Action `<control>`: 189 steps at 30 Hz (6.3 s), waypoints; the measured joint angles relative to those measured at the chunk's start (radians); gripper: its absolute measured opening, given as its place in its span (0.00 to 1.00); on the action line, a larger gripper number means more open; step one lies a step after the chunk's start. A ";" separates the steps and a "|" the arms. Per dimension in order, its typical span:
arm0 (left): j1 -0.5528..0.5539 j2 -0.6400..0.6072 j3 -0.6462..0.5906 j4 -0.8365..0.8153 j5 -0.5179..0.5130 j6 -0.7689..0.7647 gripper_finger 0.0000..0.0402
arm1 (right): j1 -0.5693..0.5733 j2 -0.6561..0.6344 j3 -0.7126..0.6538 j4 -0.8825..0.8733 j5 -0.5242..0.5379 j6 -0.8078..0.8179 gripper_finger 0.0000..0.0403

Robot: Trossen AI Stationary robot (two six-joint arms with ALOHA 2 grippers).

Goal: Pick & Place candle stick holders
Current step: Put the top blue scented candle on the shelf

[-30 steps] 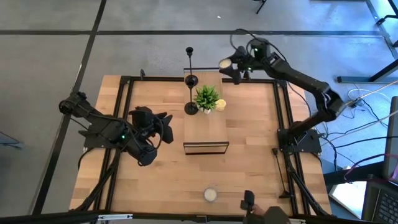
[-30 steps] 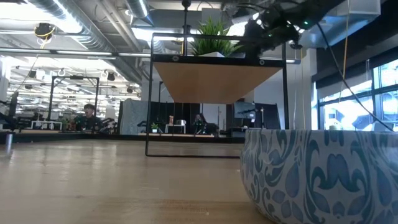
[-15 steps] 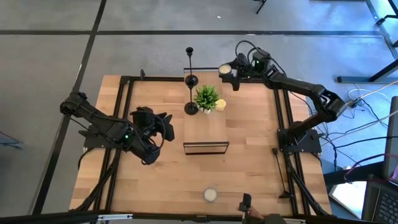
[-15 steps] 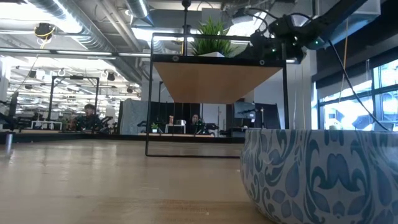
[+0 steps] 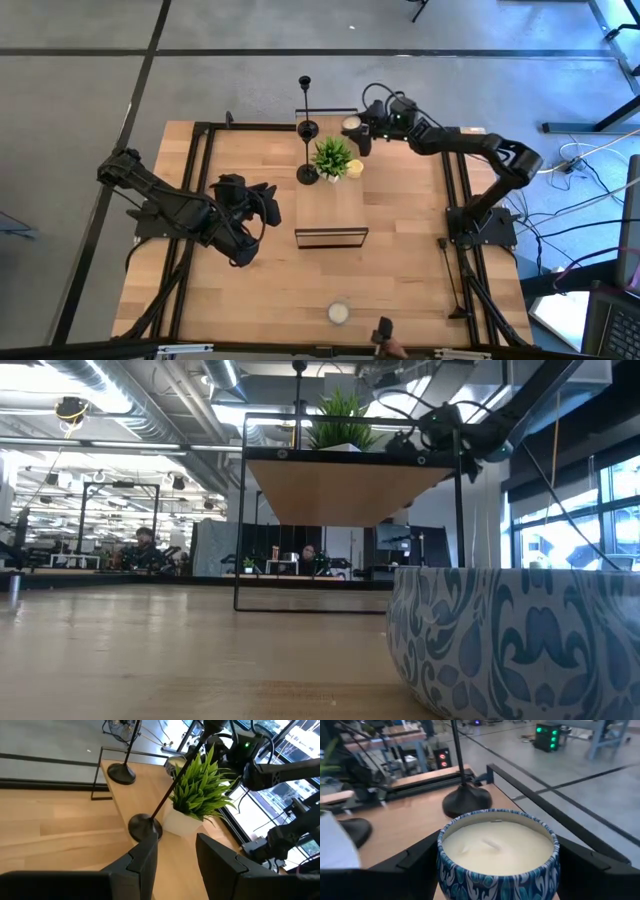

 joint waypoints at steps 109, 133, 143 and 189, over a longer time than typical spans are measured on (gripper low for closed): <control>-0.007 0.001 -0.001 -0.087 0.101 -0.016 0.32 | -0.057 -0.066 0.002 0.133 -0.034 0.002 0.80; 0.128 -0.186 -0.003 -0.315 -0.030 0.068 0.28 | 0.106 -0.496 0.003 -0.612 -0.177 0.584 0.72; 0.310 -0.349 -0.005 -0.319 -0.034 0.350 0.08 | 0.145 -0.495 0.003 -0.720 -0.166 0.698 0.19; 1.010 -0.369 -0.393 0.977 1.298 1.528 0.00 | -0.021 -0.276 0.020 -0.667 -0.391 0.295 0.01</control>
